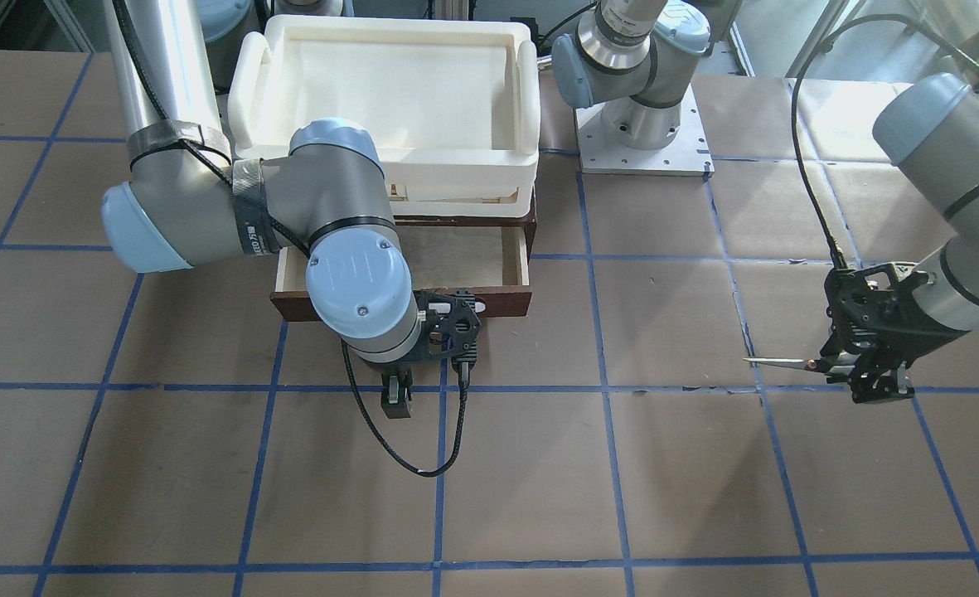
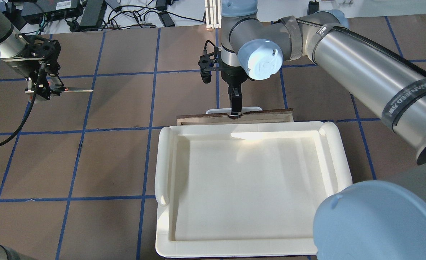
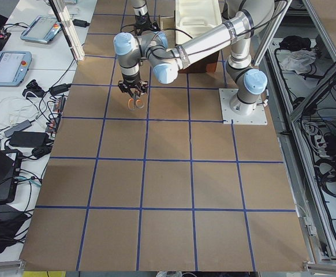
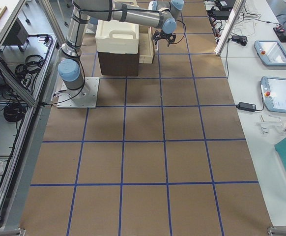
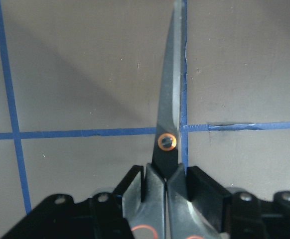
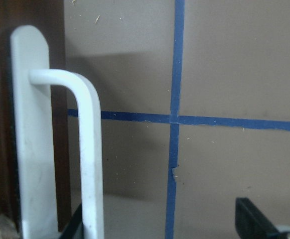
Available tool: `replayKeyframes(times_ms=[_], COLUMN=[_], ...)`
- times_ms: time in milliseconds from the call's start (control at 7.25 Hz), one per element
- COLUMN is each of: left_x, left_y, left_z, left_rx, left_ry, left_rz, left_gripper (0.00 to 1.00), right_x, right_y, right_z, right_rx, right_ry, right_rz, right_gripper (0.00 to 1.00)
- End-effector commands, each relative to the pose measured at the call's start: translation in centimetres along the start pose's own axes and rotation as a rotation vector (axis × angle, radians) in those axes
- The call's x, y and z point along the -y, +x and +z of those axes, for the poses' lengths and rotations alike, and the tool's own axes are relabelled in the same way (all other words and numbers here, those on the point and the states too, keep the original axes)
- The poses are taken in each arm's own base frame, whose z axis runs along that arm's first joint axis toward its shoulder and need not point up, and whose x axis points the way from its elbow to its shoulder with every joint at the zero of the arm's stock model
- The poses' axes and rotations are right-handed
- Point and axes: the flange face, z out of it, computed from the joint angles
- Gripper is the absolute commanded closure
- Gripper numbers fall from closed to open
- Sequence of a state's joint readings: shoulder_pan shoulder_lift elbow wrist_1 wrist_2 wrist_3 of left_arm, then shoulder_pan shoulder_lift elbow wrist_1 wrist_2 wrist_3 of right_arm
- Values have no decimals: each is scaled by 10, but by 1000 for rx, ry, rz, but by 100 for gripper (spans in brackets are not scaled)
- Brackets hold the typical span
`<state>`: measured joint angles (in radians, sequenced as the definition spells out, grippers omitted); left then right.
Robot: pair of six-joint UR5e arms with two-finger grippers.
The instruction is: Place scissors in drawer with both arms
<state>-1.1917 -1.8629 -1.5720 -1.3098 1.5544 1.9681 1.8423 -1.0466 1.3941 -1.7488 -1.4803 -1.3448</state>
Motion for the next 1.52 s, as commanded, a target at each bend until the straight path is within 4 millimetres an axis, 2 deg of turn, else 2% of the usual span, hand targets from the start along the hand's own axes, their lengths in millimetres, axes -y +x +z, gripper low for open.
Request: replayKeyframes(times_ms=[0,552,1379], left_x=[-1,-1,-1], left_y=[0,0,-1], left_z=[0,0,1], left_rx=[0,1,1], left_ry=[0,2,5], left_rz=[-3,-3,-3], left_gripper=[100,100,100], right_x=[-7,-7,-5], right_y=[14,31,38], right_z=[-1,-3,-11], right_rx=[-7,-39,-94], right_ry=[4,25,43], right_rz=[9,3,0], right_gripper=[0,0,0])
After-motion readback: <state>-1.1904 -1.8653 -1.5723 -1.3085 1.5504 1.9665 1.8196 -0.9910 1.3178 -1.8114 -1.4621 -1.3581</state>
